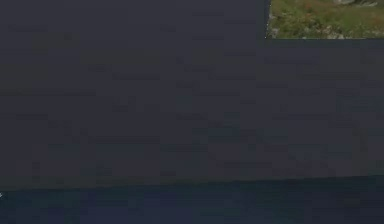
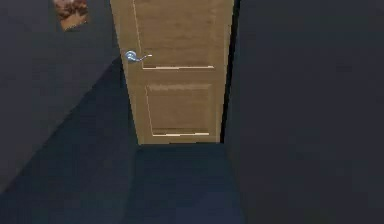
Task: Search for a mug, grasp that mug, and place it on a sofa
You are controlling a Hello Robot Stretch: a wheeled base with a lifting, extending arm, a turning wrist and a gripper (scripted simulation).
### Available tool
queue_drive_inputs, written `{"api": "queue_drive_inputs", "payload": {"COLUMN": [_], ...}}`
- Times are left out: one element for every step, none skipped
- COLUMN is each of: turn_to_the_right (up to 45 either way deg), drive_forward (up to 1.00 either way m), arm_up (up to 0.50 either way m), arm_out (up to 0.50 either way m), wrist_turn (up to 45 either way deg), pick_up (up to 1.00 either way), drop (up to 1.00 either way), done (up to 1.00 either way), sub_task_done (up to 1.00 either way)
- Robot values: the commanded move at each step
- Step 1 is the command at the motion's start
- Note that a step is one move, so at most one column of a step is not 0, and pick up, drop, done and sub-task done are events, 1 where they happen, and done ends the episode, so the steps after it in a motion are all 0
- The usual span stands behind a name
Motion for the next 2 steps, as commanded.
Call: {"api": "queue_drive_inputs", "payload": {"turn_to_the_right": [45.0, 12.0], "drive_forward": [0.0, 0.0], "arm_up": [0.0, 0.0], "arm_out": [0.0, 0.0], "wrist_turn": [0.0, 0.0], "pick_up": [0.0, 0.0], "drop": [0.0, 0.0], "done": [0.0, 0.0], "sub_task_done": [0.0, 0.0]}}
